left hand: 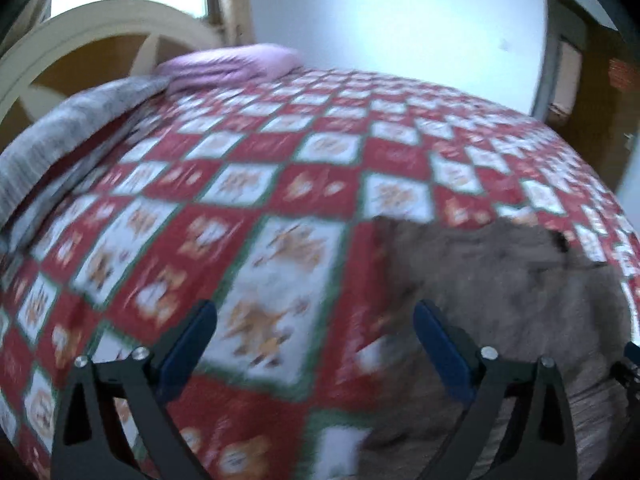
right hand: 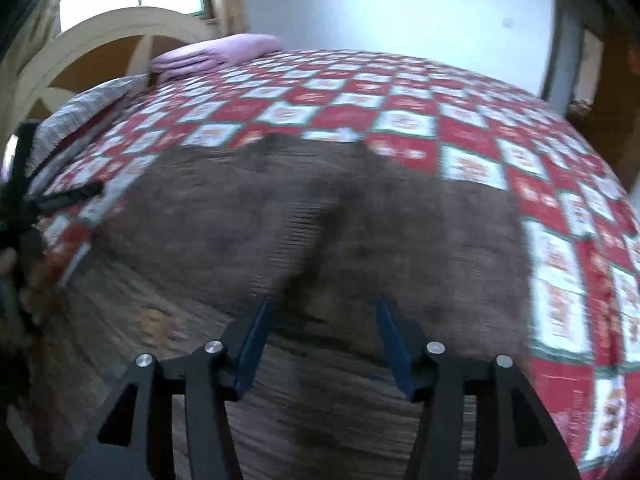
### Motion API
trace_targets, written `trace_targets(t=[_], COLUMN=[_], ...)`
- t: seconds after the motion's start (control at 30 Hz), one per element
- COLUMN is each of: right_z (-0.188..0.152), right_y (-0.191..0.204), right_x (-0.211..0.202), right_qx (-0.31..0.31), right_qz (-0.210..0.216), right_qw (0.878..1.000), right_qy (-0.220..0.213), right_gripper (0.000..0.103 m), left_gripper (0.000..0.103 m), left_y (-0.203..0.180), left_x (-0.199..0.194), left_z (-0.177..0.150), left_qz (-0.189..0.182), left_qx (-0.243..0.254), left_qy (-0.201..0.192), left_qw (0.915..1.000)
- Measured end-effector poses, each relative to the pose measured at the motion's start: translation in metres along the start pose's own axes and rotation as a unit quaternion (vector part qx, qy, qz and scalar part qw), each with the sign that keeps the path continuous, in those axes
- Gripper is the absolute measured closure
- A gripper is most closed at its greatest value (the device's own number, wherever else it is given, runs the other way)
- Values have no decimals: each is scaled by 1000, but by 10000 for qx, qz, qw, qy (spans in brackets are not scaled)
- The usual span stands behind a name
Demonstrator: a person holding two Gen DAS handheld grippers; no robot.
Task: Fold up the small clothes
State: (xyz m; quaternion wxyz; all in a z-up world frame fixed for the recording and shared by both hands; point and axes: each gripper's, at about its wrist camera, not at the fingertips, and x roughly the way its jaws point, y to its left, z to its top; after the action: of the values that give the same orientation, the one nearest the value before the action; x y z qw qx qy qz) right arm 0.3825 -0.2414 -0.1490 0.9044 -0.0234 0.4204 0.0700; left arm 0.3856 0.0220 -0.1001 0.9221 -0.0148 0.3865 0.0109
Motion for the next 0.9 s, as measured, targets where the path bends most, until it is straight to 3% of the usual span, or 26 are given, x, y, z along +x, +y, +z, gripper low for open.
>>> trace_targets(t=[0.1, 0.2, 0.23, 0.3, 0.37, 0.53, 0.77, 0.9], right_z=[-6, -20, -25, -29, -31, -32, -31, -14], right_y=[-35, -53, -53, -52, -53, -57, -59, -63], right_x=[0, 0, -2, -7, -8, -5, -10, -12], right_qx=[466, 797, 783, 763, 798, 929, 910, 651], right_qz=[-356, -285, -236, -99, -16, 166, 192, -482], right_qw=[9983, 9963, 9964, 9965, 9961, 9948, 9945, 9957], right_qy=[-34, -124, -214, -317, -374, -382, -473, -454], right_gripper=[47, 47, 46, 41, 39, 37, 37, 37], left_gripper=[0, 0, 0, 0, 0, 0, 0, 0], left_y=[-40, -67, -67, -57, -44, -12, -30, -33], left_x=[14, 51, 60, 60, 56, 54, 38, 34], left_z=[13, 6, 1, -5, -7, -16, -9, 10], left_qz=[42, 744, 945, 1039, 1464, 1324, 1532, 1639], left_qx=[532, 1025, 1136, 1047, 983, 750, 1069, 1134], left_qy=[122, 486, 581, 407, 415, 425, 69, -181], left_qw=[9985, 9908, 9873, 9882, 9835, 9874, 9824, 9798])
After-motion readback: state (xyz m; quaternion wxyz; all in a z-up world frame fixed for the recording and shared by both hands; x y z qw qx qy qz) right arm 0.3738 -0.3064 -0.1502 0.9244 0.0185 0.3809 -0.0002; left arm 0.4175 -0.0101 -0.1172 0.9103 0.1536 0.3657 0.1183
